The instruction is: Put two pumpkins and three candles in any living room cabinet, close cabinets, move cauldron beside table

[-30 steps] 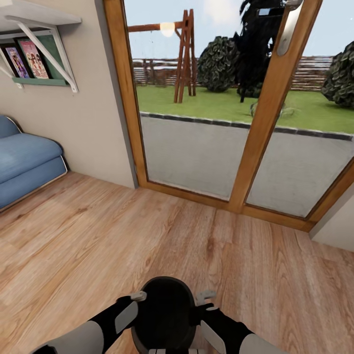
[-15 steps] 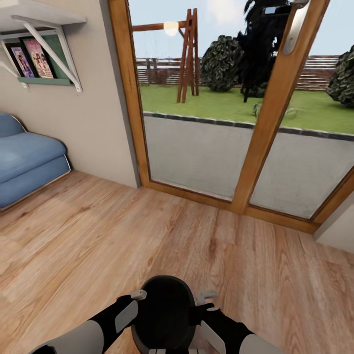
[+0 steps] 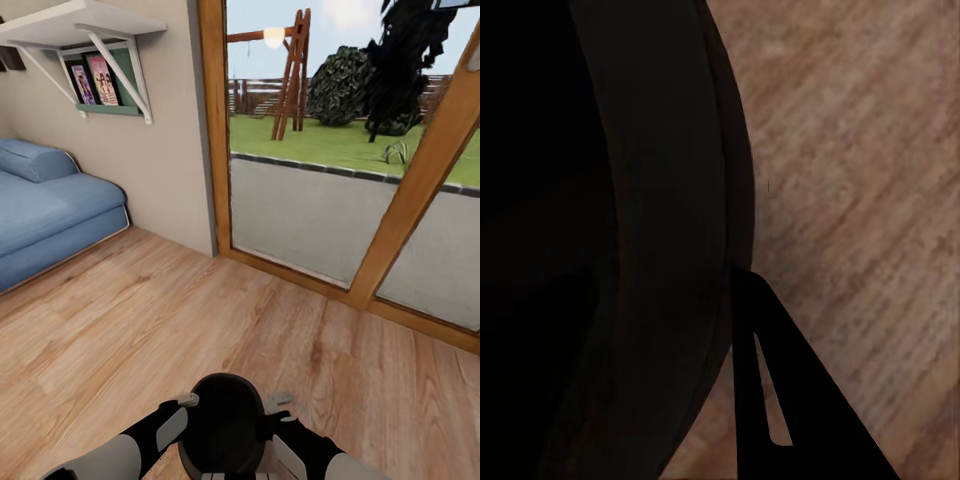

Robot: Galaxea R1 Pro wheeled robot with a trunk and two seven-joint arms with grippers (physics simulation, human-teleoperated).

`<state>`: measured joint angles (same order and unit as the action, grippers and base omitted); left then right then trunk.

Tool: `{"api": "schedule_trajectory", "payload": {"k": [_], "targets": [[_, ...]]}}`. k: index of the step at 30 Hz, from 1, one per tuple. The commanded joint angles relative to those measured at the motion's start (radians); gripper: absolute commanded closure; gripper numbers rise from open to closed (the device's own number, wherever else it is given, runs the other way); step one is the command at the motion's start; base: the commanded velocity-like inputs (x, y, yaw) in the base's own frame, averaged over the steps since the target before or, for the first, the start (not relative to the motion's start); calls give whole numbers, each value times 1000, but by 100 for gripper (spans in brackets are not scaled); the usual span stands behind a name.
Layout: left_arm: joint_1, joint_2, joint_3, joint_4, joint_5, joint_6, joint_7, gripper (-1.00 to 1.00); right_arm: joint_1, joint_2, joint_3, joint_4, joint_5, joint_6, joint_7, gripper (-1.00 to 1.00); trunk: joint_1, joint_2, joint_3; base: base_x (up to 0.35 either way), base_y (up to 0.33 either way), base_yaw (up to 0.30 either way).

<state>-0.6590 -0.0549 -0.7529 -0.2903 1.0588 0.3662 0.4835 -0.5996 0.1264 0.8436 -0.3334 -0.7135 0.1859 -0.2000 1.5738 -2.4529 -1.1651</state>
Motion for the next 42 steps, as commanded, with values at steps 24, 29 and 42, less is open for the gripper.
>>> {"api": "schedule_trajectory", "payload": {"k": [24, 29, 42], "targets": [[1, -2, -36, -1, 33, -6, -20, 100, 0, 13, -11, -70, -7, -2, 11, 100, 0, 0, 0, 189, 72, 287], [1, -2, -36, -1, 33, -6, -20, 100, 0, 13, -11, -70, -7, -2, 11, 100, 0, 0, 0, 189, 72, 287], [1, -2, -36, -1, 33, -6, -20, 100, 0, 13, -11, -70, -7, -2, 11, 100, 0, 0, 0, 188, 73, 287]]}}
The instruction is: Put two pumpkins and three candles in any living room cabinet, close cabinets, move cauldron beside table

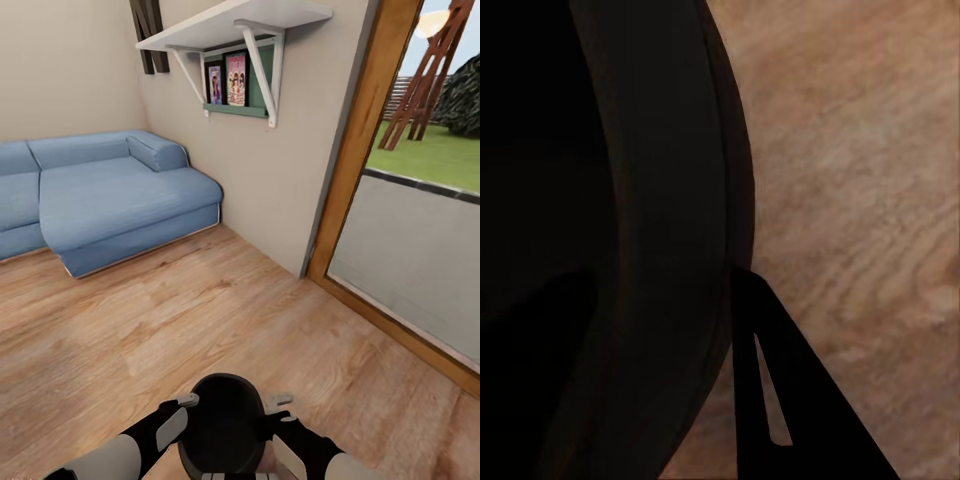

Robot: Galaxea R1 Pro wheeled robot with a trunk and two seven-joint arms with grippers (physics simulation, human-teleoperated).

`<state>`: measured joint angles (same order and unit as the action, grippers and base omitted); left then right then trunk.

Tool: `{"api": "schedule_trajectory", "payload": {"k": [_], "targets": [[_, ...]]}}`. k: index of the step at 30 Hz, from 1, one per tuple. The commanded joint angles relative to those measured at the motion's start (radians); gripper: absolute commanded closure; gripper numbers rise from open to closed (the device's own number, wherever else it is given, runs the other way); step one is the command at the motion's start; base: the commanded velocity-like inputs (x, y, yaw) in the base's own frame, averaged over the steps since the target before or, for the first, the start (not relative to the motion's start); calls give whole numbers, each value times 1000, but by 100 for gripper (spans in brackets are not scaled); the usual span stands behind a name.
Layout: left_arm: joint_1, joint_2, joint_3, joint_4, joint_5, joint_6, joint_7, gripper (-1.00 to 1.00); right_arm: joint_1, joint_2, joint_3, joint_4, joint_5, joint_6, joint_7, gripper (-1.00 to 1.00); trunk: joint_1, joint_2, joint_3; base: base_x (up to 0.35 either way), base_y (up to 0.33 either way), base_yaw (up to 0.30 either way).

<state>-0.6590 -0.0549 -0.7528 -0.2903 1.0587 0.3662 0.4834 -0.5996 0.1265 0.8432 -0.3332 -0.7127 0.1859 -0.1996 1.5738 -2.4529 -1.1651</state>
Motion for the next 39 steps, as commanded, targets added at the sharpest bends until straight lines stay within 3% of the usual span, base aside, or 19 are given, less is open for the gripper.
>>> {"api": "schedule_trajectory", "payload": {"k": [1, 17, 39], "targets": [[1, -2, -36, -1, 34, -6, -19, 100, 0, 13, -10, -70, -8, -2, 11, 100, 0, 0, 0, 188, 72, 287], [1, -2, -36, -1, 34, -6, -19, 100, 0, 13, -10, -70, -8, -2, 11, 100, 0, 0, 0, 174, 64, 287], [1, -2, -22, -1, 34, -6, -17, 100, 0, 13, -10, -70, -8, -2, 11, 100, 0, 0, 0, 4, 1, 288]]}}
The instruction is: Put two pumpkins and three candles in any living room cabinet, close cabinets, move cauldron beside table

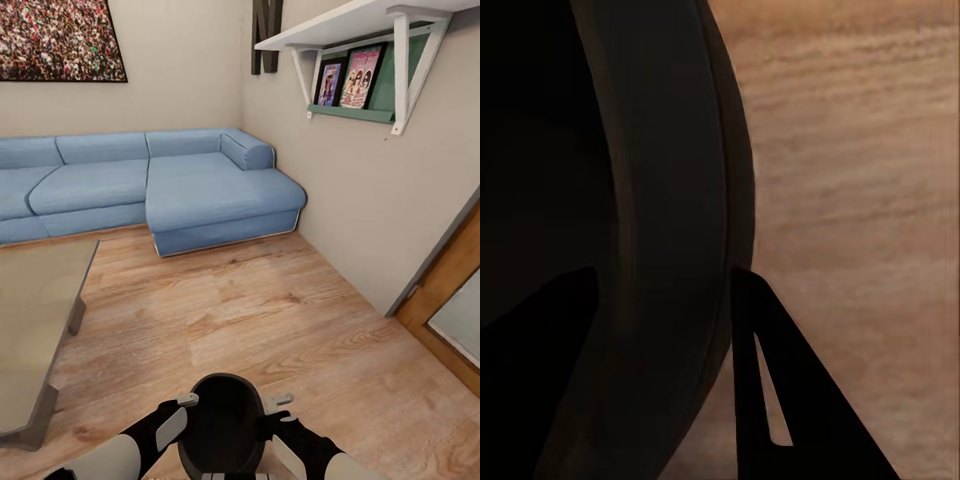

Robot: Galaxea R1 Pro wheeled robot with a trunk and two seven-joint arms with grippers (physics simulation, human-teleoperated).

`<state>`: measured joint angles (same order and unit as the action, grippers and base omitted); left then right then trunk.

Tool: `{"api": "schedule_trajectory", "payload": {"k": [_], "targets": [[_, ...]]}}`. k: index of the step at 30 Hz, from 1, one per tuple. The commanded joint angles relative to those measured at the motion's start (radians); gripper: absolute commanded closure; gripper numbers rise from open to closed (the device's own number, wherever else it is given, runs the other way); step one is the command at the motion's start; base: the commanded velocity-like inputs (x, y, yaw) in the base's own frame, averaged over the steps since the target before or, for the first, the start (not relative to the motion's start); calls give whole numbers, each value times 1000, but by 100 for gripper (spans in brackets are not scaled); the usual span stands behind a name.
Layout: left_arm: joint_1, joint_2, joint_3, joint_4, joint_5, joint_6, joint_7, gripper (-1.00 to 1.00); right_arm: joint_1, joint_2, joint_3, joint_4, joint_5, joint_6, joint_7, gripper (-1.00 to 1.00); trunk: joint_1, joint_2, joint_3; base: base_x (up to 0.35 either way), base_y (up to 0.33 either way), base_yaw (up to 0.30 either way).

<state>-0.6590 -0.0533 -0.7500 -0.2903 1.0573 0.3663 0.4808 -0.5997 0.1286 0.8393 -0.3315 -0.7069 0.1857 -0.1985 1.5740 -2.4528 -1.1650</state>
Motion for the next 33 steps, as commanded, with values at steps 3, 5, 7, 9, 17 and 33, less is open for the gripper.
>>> {"api": "schedule_trajectory", "payload": {"k": [3, 5, 7, 9, 17, 33], "targets": [[1, -3, -25, -1, 35, -6, -15, 100, 0, 11, -6, -72, -14, -2, 10, 100, 0, 0, 0, 5, 2, 288], [1, -3, -25, -1, 35, -6, -16, 100, 0, 11, -6, -72, -14, -2, 10, 100, 0, 0, 0, 72, 66, 288], [1, -3, -25, -1, 35, -6, -16, 100, 0, 11, -6, -72, -14, -2, 10, 100, 0, 0, 0, 109, 119, 287], [1, -3, -25, -1, 35, -6, -16, 100, 0, 11, -6, -72, -14, -2, 10, 100, 0, 0, 0, 69, 58, 111], [1, -3, -25, -1, 35, -6, -15, 100, 0, 11, -6, -72, -15, -17, 9, 100, 0, 0, 0, 6, 5, 10], [1, -3, -25, -1, 35, -6, -15, 100, 0, 11, -6, -72, -15, -19, 8, 100, 0, 0, 0, 131, 124, 242]]}}
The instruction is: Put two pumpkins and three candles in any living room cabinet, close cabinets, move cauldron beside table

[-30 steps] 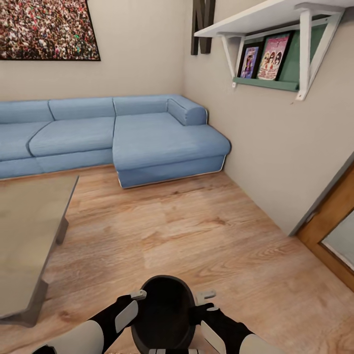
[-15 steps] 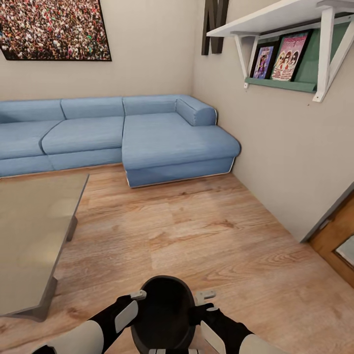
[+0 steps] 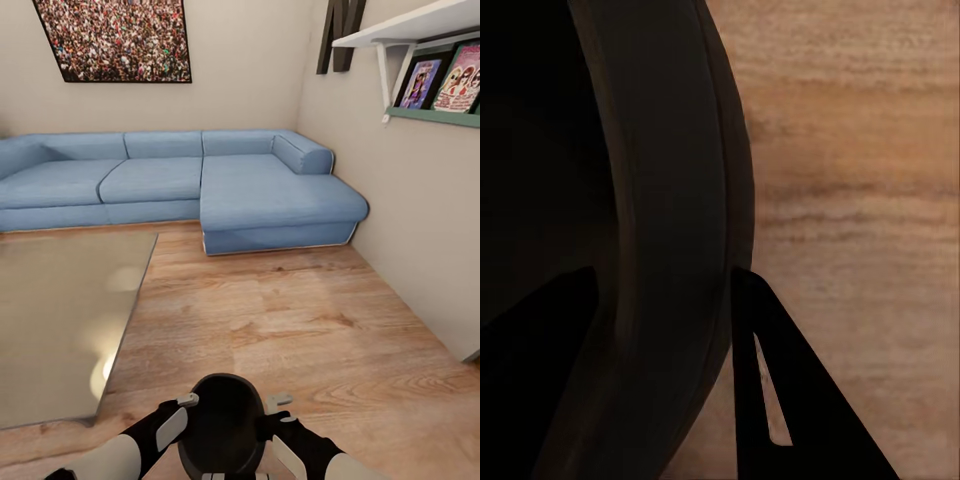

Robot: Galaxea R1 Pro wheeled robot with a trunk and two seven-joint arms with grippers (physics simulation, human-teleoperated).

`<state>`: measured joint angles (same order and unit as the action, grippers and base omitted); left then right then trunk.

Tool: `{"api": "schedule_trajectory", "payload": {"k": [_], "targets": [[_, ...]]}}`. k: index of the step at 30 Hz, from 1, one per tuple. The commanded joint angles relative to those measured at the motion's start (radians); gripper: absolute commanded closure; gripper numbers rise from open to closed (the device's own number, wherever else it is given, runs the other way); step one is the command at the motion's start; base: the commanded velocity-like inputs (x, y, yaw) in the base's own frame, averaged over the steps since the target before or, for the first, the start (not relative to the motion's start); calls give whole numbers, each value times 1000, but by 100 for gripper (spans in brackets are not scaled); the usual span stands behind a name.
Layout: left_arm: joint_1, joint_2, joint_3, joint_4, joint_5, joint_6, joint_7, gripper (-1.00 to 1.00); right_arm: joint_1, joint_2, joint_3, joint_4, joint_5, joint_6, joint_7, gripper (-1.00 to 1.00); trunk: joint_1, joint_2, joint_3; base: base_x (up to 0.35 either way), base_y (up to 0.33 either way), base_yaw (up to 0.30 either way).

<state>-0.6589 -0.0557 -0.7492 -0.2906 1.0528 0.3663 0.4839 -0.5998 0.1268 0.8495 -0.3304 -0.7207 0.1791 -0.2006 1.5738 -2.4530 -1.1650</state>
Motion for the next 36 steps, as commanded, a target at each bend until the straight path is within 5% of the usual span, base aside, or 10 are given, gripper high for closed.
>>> {"api": "schedule_trajectory", "payload": {"k": [1, 17, 18, 36], "targets": [[1, -1, -25, -1, 39, -6, -18, 100, 0, 13, -17, -73, -2, -12, 10, 100, 0, 0, 0, 138, 77, 151], [1, -1, -25, -1, 39, -6, -18, 100, 0, 13, -17, -73, -2, -12, 12, 100, 0, 0, 0, 19, 6, 13], [1, -1, -27, -1, 39, -7, -19, -100, 0, 12, -17, -73, -2, -12, 12, -100, 0, 0, 0, 0, 0, 0], [1, -6, -27, -1, 39, -6, -14, -100, 0, 11, -17, -73, -2, -12, 15, -100, 0, 0, 0, 0, 0, 0]]}}
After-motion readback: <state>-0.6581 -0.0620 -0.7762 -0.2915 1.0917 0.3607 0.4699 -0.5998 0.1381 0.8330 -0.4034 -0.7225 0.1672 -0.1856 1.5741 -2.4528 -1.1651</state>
